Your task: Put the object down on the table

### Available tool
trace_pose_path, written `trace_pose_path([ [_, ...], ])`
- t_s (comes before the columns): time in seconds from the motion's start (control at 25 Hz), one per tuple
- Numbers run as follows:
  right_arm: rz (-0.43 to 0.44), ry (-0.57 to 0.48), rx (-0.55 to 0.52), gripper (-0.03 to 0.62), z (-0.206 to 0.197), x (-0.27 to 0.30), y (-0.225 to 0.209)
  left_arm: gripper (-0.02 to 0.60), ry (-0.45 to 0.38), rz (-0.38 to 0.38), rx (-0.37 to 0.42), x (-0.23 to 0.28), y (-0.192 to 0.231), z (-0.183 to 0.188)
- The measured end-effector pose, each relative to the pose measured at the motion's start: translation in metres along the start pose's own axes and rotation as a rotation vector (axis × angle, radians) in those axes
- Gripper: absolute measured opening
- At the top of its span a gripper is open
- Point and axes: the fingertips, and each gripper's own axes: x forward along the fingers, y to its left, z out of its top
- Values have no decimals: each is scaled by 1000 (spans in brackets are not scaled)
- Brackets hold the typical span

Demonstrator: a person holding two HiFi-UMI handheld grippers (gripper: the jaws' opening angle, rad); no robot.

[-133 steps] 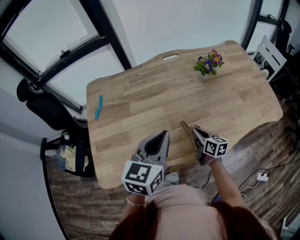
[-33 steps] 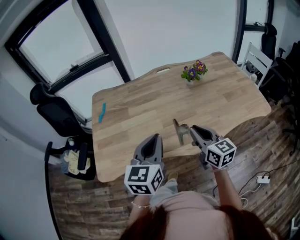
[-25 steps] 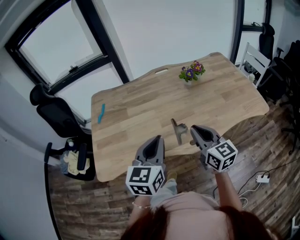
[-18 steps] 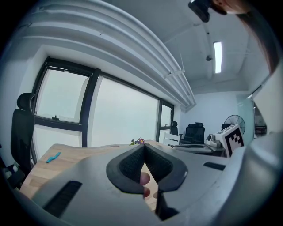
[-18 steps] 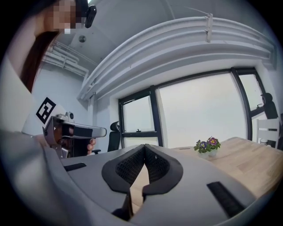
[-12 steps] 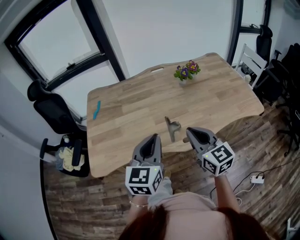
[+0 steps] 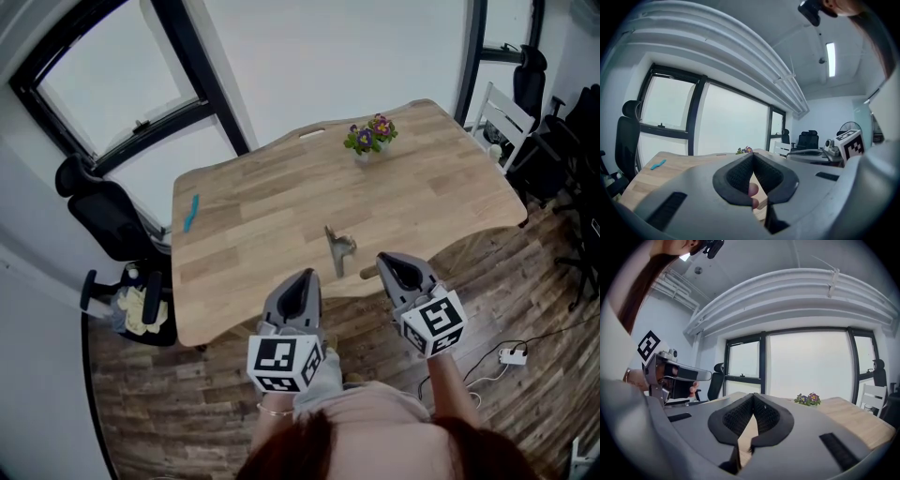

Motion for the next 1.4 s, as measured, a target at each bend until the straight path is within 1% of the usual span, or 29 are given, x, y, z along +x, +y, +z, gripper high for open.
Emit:
trace_pose_path([
  [0.28,-43,16,-48,0,4,6,-1,2,12,-39,16,16,3,4],
  [0.4,-79,25,-48,0,5,13,-6,2,31,-62,4,28,11,5],
  [0.6,-119,45,-44,0,5,29,-10,2,41,-86,18,46,28,9],
  [0.84,-159,53,-40,0,8,50,-17,2,71,-143,22,68,43,11],
  [1.12,-217,63,-40,0,15,67,-31,2,68,-190,42,91,55,21],
  [1.4,-229,74,-34,0,18,78,-33,2,62,-233,46,106,55,27],
])
